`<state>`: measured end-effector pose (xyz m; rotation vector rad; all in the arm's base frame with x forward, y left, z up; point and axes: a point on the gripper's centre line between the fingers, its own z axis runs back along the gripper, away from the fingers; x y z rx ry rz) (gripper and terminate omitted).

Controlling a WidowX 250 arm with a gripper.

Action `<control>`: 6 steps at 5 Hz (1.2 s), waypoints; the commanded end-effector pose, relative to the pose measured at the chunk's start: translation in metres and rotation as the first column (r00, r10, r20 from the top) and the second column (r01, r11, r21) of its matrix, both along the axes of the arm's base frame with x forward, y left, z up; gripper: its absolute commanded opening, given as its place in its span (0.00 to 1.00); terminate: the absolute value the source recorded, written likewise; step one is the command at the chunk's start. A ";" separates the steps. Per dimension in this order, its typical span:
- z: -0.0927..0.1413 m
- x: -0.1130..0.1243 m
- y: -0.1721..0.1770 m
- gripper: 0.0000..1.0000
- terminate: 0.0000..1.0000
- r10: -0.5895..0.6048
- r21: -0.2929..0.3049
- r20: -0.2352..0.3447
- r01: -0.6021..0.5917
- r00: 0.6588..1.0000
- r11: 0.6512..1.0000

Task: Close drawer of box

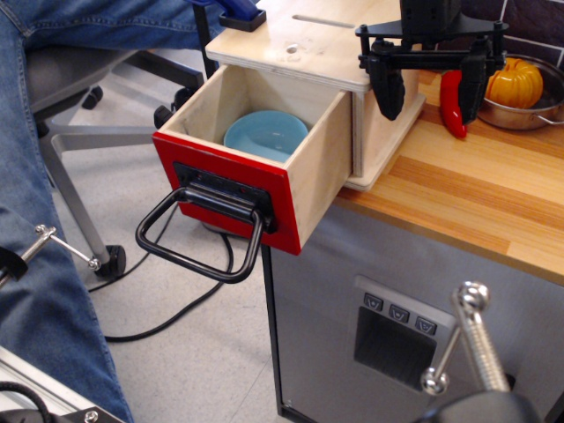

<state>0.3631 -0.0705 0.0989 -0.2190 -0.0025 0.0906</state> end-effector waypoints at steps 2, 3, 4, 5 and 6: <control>0.009 -0.020 -0.007 1.00 0.00 -0.013 -0.032 -0.017 0.013 1.000 0.999; 0.025 -0.054 -0.009 1.00 0.00 -0.074 -0.056 0.000 0.074 0.997 0.996; 0.033 -0.086 0.004 1.00 0.00 -0.120 -0.065 0.002 0.120 0.993 0.991; 0.026 -0.121 0.030 1.00 0.00 -0.180 -0.056 0.003 0.180 0.984 0.982; 0.016 -0.137 0.051 1.00 0.00 -0.210 -0.029 -0.023 0.210 0.977 0.977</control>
